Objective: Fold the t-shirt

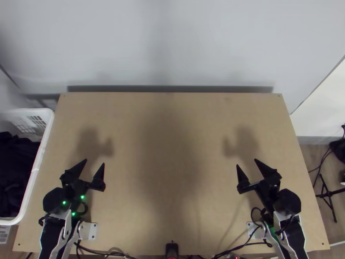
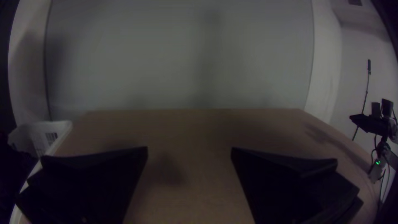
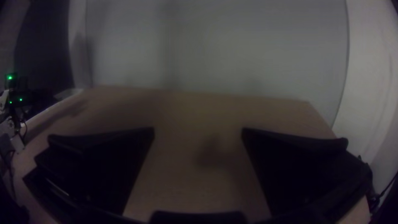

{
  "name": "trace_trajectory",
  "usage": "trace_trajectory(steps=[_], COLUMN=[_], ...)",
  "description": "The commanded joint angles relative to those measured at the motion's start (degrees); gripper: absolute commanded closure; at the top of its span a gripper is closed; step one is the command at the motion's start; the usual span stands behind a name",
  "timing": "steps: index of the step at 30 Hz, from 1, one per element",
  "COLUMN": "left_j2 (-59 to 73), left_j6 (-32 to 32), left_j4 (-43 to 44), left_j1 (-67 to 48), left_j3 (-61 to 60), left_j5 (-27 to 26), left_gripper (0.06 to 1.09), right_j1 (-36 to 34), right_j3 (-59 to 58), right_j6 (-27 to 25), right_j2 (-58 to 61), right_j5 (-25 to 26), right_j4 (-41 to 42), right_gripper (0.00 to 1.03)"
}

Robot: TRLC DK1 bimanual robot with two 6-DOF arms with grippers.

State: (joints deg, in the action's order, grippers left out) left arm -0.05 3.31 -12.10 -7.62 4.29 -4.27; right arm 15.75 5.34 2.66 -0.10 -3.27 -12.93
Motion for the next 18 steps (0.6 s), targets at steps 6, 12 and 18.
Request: trace_trajectory(steps=[6, 12, 18], left_j2=[-0.03, -0.12, -0.03], left_j6=[4.25, 2.58, -3.22], left_j4=[0.67, 1.99, 5.15], left_j1=[-0.73, 1.03, 0.41], left_j3=[0.10, 0.19, 0.80], left_j5=[-0.12, 0.49, -0.03], left_gripper=[0.11, 0.11, 0.11], right_j1=[3.76, 4.64, 5.08], right_j3=[0.11, 0.11, 0.37], right_j6=[0.42, -2.83, -9.60], right_j2=[-0.08, -0.08, 0.10], right_j5=[-0.07, 0.10, 4.15], right_j4=[0.80, 0.18, 2.82], right_gripper=[0.05, 0.05, 0.05])
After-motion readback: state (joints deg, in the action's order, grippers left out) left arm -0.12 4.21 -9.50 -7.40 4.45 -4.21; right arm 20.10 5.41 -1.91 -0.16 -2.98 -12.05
